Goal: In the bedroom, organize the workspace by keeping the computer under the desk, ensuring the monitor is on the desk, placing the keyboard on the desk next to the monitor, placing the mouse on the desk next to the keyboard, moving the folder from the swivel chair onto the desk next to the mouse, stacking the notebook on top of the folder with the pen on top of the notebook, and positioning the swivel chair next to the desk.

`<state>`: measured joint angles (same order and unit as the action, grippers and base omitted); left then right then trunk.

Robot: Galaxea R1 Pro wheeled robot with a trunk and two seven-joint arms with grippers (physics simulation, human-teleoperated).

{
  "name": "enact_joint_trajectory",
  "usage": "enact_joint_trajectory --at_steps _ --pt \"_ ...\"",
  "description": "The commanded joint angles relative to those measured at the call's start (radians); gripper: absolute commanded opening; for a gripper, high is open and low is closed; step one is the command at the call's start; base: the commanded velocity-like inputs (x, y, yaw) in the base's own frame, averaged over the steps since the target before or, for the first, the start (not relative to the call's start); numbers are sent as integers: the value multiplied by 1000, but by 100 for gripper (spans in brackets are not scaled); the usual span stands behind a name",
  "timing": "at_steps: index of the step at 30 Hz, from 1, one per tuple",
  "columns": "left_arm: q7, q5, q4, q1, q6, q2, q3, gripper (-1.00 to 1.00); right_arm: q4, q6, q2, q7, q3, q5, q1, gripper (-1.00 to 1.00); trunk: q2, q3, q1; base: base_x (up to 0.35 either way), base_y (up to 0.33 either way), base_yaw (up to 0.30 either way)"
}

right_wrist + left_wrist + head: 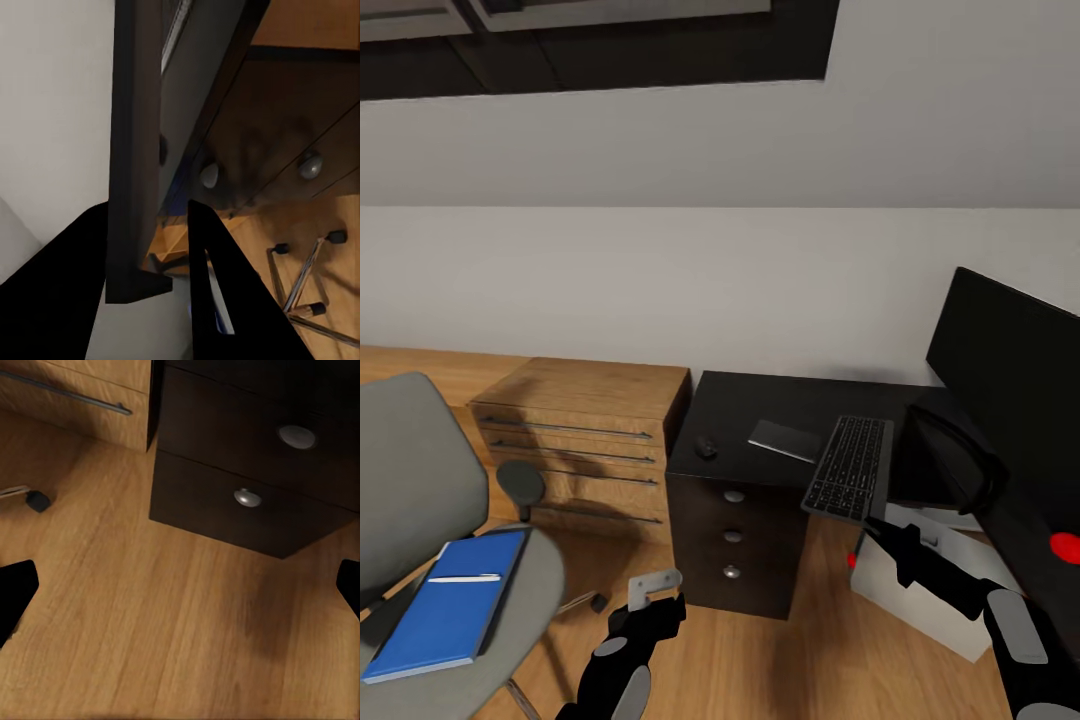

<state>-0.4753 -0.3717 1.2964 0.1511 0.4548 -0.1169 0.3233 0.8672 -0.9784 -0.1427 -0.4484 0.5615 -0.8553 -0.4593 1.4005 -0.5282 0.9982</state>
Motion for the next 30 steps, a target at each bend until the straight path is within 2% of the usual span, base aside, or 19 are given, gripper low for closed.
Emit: enact_joint_trajectory --at_steps 1,24,30 --pt "-9 -10 1 1 2 0 2 100 -1 -5 0 -9 3 7 -1 -100 1 -1 0 0 -40 0" --pt "-9 -10 1 1 2 0 1 100 -2 -2 -2 -9 3 9 0 -100 1 -1 0 0 -2 -22" --pt "-10 -10 1 1 1 0 1 100 -17 -2 -20 -55 2 9 1 -100 1 -1 0 0 -91 0"
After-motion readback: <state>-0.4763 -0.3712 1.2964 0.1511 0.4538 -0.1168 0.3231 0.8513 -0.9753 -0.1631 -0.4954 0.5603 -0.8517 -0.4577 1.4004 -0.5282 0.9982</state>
